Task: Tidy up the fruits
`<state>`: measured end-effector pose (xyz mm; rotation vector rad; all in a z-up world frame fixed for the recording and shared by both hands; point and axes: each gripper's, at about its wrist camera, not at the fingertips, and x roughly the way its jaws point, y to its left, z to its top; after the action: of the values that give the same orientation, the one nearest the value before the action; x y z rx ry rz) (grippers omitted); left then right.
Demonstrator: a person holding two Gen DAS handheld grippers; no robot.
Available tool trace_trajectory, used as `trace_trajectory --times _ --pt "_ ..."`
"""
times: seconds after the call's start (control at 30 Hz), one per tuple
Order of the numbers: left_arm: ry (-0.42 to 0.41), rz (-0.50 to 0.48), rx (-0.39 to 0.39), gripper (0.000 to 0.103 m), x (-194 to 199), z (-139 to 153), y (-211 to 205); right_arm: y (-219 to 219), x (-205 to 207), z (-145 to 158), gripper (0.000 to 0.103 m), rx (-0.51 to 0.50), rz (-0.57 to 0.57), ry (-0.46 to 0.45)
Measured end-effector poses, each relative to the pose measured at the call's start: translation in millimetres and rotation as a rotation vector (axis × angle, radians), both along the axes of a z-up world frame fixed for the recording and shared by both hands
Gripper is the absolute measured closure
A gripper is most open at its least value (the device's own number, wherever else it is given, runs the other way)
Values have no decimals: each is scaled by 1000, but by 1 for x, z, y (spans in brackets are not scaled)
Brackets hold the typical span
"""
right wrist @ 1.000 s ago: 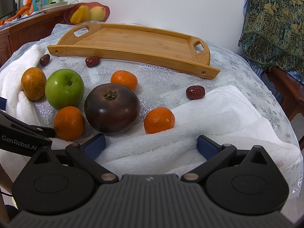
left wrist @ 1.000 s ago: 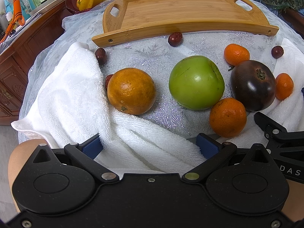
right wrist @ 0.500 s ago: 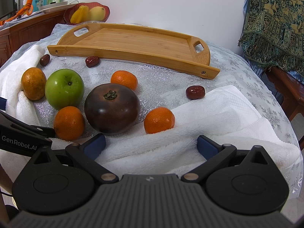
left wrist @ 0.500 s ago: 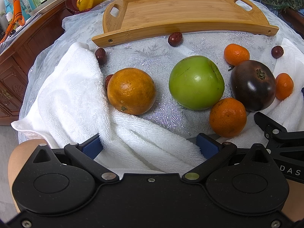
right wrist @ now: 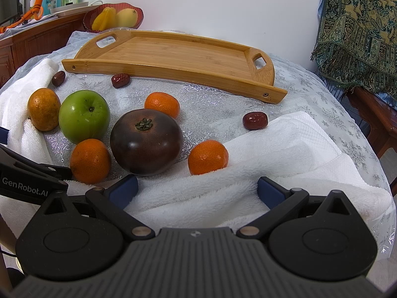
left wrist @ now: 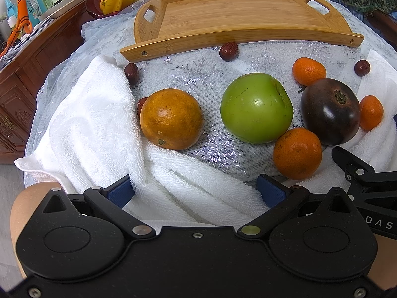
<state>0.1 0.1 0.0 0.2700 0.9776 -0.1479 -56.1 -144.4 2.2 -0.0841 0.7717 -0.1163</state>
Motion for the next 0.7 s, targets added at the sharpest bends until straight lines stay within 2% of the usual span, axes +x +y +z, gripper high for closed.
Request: trace_trajectory --times 0.7 --pt "-19 -16 -1 0 -3 -1 0 -1 4 -2 0 1 4 15"
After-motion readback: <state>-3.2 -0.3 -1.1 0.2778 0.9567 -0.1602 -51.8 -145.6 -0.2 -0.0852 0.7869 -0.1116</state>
